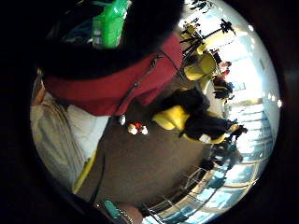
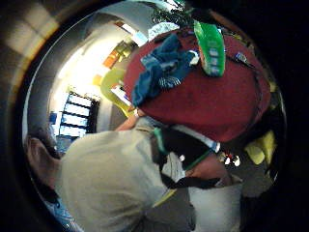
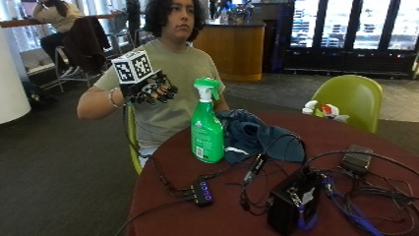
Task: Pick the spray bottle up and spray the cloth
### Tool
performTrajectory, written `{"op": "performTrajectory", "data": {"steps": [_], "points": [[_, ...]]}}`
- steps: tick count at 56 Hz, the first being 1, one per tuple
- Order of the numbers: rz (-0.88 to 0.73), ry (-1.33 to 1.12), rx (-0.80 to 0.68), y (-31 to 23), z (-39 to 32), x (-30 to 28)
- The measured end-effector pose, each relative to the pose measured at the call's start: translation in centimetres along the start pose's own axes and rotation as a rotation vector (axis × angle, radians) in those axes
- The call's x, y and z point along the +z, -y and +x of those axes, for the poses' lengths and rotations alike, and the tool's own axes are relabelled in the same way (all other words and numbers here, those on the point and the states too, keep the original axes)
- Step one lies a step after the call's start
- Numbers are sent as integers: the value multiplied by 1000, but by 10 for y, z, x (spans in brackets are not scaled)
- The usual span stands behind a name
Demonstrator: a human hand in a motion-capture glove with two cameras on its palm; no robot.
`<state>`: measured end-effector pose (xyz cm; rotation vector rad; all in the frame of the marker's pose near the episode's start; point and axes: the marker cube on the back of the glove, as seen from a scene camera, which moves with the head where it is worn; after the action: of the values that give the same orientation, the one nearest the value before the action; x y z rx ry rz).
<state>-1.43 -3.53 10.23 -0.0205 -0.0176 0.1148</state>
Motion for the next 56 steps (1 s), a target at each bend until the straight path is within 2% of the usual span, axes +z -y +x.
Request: {"op": "performTrajectory", "data": {"steps": [9, 17, 22, 33, 38, 46, 56], "points": [[95, 284, 37, 41, 7, 9], [204, 629, 127, 75, 0, 16], [269, 760, 178, 104, 5, 16], [392, 940, 316, 170, 16, 28], [417, 992, 322, 191, 23, 32], [543, 970, 375, 208, 21, 44], [537, 949, 370, 227, 28, 48]]}}
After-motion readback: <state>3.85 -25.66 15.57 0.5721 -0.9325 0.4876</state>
